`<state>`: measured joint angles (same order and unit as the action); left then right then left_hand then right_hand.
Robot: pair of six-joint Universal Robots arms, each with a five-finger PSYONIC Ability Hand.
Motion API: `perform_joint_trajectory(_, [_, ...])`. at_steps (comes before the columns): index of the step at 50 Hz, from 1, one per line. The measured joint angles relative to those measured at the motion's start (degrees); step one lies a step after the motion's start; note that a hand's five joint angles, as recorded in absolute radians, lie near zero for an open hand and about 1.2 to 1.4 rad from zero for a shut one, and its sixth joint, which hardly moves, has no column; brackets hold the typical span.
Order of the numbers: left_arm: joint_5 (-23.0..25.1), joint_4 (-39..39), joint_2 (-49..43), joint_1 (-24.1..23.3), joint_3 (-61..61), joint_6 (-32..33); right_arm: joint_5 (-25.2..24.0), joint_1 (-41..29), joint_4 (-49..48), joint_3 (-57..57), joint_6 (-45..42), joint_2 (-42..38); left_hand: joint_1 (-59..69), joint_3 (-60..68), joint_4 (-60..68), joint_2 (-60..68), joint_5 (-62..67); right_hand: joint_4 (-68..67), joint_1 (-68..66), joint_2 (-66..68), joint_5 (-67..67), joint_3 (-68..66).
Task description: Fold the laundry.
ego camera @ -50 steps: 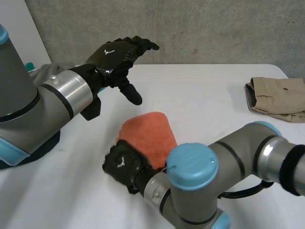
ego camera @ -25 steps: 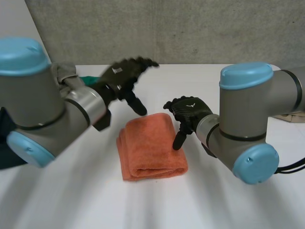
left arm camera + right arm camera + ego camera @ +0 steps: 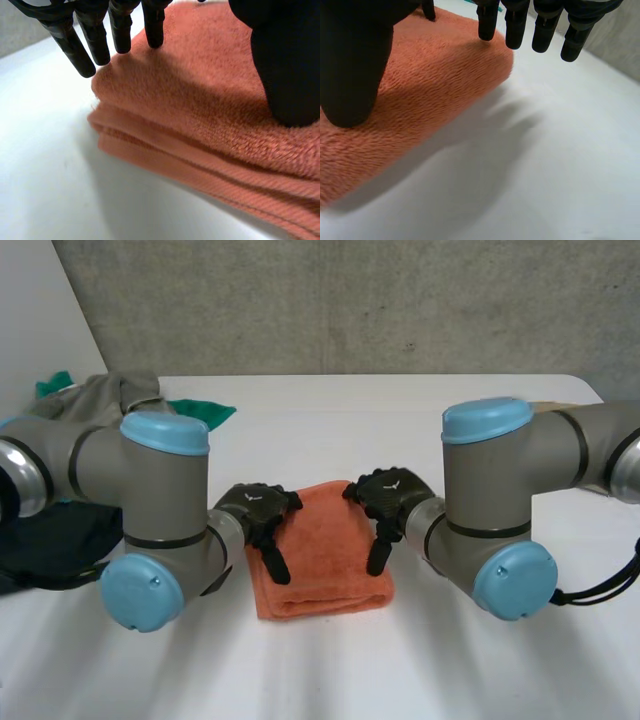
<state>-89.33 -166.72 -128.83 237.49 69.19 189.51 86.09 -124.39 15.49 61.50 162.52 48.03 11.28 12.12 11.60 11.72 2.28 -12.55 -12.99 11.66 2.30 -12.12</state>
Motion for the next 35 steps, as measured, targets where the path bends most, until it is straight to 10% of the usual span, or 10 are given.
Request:
perform_joint_trajectory(18, [13.48, -2.73, 21.73, 0.83, 0.44, -3.78, 7.57, -9.17, -14.61, 23.21, -8.33, 16.31, 0.0, 0.0, 0.0, 0.0, -0.01, 0.0, -0.02, 0.0, 0.0, 0.0])
perform_joint_trajectory(27, [32.34, -3.49, 25.15, -0.26, 0.13, -6.97, 10.98, -15.07, -31.36, 33.31, -7.78, 11.3, 0.0, 0.0, 0.0, 0.0, -0.01, 0.0, -0.02, 0.0, 0.0, 0.0])
perform_joint_trajectory(35, [35.71, -3.61, 24.63, -1.66, 0.03, -7.37, 16.74, -16.3, -42.9, 32.05, -11.04, 4.03, 0.0, 0.0, 0.0, 0.0, -0.03, 0.0, -0.02, 0.0, 0.0, 0.0])
